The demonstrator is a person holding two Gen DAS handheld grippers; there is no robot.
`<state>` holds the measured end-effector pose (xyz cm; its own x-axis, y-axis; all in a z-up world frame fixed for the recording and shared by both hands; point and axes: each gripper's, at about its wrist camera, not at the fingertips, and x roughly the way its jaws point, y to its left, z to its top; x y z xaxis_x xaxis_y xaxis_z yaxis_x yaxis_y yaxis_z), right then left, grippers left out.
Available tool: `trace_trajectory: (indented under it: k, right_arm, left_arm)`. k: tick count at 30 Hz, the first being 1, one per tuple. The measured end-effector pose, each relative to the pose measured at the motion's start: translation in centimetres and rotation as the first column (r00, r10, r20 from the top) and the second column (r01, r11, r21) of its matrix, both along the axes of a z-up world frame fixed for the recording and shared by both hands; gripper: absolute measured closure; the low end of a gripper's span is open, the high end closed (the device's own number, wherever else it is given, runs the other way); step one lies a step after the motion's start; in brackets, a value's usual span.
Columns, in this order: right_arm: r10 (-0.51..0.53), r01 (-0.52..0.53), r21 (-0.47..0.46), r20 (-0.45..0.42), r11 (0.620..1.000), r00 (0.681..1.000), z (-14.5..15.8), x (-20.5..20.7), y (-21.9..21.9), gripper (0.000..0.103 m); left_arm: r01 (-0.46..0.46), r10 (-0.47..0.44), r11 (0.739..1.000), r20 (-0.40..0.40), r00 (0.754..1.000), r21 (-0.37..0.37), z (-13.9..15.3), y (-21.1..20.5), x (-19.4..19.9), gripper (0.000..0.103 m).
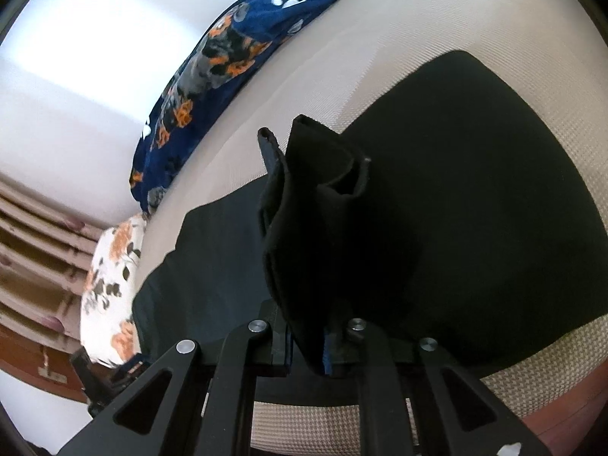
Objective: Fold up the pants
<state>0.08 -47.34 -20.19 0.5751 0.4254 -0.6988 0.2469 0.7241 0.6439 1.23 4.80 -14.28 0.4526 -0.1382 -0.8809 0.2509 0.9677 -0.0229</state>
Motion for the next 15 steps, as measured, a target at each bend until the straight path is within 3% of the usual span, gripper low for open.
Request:
trace_trajectory:
  k: [7, 15]
  right_arm:
    - [0.034, -0.034, -0.031, -0.007, 0.999, 0.999, 0.1, 0.2, 0.8, 0.086]
    - [0.088, -0.089, -0.079, -0.01, 0.993, 0.996, 0.5, 0.4, 2.3, 0.068]
  left_arm:
    - [0.0, 0.0, 1.0, 0.0, 1.0, 0.0, 0.0, 0.0, 0.0, 0.015]
    - [0.002, -0.002, 1.0, -0.001, 1.0, 0.003, 0.0, -0.1, 0.0, 0.014]
